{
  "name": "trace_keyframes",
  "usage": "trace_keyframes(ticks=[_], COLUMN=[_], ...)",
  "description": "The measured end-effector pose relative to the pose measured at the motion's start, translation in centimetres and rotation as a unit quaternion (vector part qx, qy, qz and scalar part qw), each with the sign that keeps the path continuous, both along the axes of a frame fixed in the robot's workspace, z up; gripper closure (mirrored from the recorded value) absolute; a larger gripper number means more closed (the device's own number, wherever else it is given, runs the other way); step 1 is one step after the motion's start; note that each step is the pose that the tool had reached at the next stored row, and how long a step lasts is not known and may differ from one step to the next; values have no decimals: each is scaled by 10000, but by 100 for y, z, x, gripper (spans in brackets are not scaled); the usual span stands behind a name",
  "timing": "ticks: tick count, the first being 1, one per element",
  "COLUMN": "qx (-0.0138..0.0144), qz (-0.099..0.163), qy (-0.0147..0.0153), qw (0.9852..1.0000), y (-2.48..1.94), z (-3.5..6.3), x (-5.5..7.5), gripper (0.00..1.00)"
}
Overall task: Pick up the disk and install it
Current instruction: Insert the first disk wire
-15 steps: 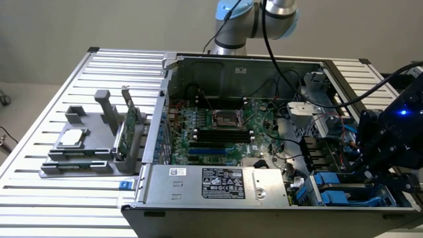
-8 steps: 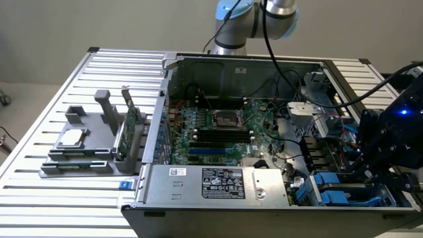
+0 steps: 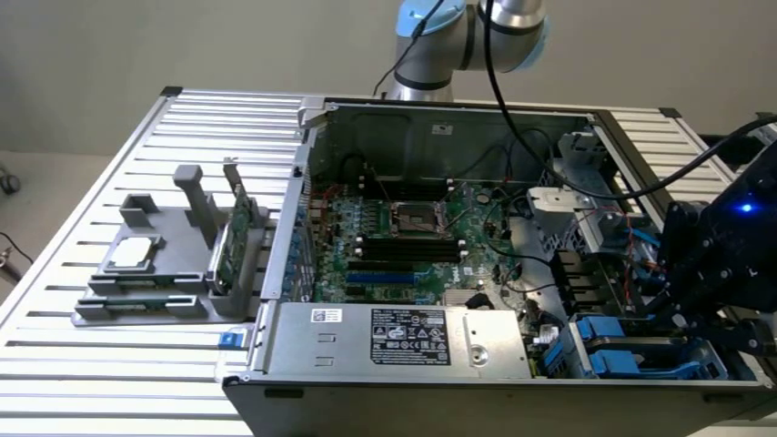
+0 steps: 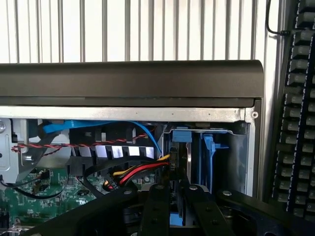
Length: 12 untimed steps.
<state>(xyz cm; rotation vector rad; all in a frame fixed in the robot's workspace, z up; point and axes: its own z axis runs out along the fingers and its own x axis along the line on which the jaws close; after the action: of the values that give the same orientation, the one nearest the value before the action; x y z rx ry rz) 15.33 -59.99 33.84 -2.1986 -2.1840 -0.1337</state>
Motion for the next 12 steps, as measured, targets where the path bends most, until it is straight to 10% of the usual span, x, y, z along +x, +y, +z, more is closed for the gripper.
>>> trace_keyframes(ticks=[12], qx=[29], qz=[-14], qy=[0], qw=[10000], y=[-13], z=[-1], x=[-17], gripper=[83])
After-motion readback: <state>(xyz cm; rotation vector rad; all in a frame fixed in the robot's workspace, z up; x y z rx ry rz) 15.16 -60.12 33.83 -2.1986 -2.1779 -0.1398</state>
